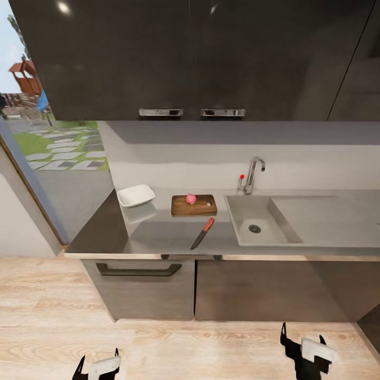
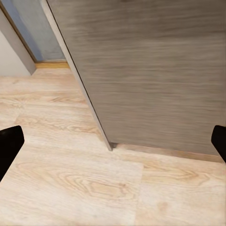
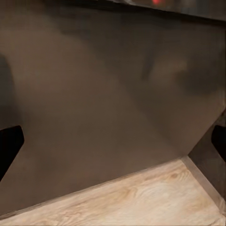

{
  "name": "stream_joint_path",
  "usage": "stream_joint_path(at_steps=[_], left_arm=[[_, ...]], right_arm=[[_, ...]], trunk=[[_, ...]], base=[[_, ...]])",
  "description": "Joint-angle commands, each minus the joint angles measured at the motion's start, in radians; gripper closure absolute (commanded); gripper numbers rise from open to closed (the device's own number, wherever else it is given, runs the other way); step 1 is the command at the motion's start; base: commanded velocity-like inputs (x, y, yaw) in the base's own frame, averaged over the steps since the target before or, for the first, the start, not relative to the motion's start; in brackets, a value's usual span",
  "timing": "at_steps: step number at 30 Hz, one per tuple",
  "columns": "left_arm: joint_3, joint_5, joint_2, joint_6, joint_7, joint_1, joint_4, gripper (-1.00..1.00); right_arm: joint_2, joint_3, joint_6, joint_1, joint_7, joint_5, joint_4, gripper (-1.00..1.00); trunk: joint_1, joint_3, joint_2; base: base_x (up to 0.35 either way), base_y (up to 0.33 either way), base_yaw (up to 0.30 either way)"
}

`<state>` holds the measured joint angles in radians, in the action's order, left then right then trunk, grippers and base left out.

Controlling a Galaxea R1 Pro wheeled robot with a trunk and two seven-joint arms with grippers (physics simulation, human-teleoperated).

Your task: In the kitchen, take the Vidalia onion out of the sink, dice it on the chopping board with the paring knife, put the diced onion into the bowl on the countertop, then place both the paring knife and the chopping board into the sink.

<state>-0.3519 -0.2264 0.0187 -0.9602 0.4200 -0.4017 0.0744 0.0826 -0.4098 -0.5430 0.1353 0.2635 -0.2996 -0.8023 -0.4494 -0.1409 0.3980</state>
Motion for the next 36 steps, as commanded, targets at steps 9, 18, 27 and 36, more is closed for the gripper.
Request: stream_joint_path(at_steps=[9,18,27,36], left_arm=[[-0.009,-0.007,0.000,-0.005,0.003,-0.002,0.004,-1.00],[-0.008,-0.007,0.000,-0.005,0.003,-0.002,0.004,-1.00],[-0.008,-0.007,0.001,0.005,0.003,-0.002,0.004,-1.00],[-0.008,-0.007,0.000,0.071,0.003,-0.002,0.004,-1.00]], right_arm=[[0.060,0.231,0.326,0.002,0.299,-0.025,-0.529,-1.00],[0.075,0.386,0.655,0.028,0.356,-0.028,-0.802,-1.00],[0.074,0.457,1.097,0.405,0.259,-0.019,-0.787,-1.00],[0.067,0.460,1.314,0.755,-0.019,-0.016,-0.475,-1.00]], trunk=[[-0.001,-0.002,0.002],[-0.001,-0.002,0.002],[-0.001,-0.002,0.002],[-0.001,-0.002,0.002]], base=[[0.001,0.000,0.000],[0.000,0.000,0.000],[0.000,0.000,0.000],[0.000,0.000,0.000]])
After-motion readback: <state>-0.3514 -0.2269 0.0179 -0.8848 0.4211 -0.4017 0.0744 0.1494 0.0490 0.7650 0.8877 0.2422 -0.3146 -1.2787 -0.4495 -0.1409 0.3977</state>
